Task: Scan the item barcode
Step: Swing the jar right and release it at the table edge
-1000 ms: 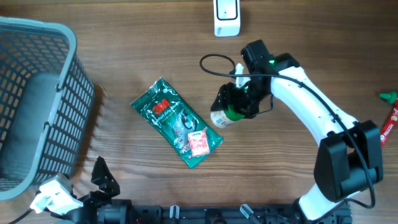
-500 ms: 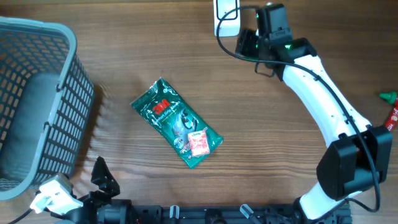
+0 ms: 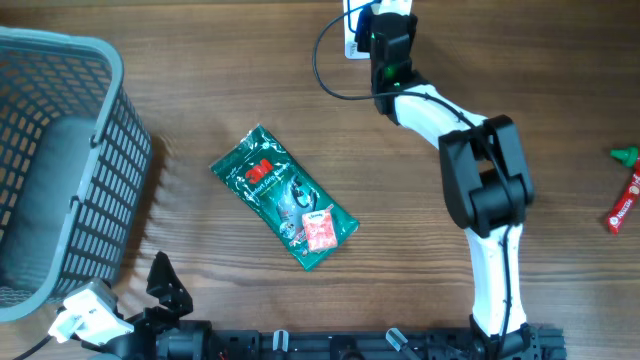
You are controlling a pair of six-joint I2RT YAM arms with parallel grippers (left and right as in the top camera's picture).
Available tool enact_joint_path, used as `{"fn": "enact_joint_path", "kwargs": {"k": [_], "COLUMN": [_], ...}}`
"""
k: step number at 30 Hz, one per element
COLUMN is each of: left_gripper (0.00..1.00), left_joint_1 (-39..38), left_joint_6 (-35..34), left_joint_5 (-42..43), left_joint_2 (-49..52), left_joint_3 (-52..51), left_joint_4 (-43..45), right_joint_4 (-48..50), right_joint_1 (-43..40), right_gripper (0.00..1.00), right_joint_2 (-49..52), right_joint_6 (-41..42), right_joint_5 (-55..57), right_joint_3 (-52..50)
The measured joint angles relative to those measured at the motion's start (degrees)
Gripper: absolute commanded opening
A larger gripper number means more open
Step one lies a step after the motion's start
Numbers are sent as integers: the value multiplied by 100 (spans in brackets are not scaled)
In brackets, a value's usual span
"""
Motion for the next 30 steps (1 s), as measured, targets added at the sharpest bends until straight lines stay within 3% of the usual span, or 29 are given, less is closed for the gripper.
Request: {"fn": "enact_joint_path", "kwargs": {"k": [7, 9, 12, 14, 16, 20, 25, 30], "left_gripper": [100, 100, 100, 100, 100, 100, 100, 100], "left_joint_1": [0, 0, 0, 0, 0, 0, 0, 0], "left_joint_6": [0, 0, 0, 0, 0, 0, 0, 0], "left_joint_5": [0, 0, 0, -2, 0, 0, 0, 0], "left_joint_2": [0, 0, -2, 0, 0, 0, 0, 0], "left_joint_3": [0, 0, 2, 0, 0, 2, 2, 2], "left_joint_4": [-2, -2, -2, 0, 13, -2, -2, 0], "right_joint_4": [-361, -1091, -3010, -4496, -5377, -7027, -7510, -7602], "right_joint_1": [0, -22, -302, -787, -1429, -3733, -5396, -5954], "right_gripper": [48, 50, 49, 52, 55, 53, 54, 57], "right_joint_2": [254, 254, -2, -538, -1019, -1379, -863, -356], "right_joint_6": [-151, 28, 356, 894, 1344, 1923, 2111, 2127], "right_joint_5": [337, 549, 682, 708, 520, -382, -1169, -1521], "right_joint_3": [817, 1045, 1268, 1303, 1379, 1497, 1488, 1458]}}
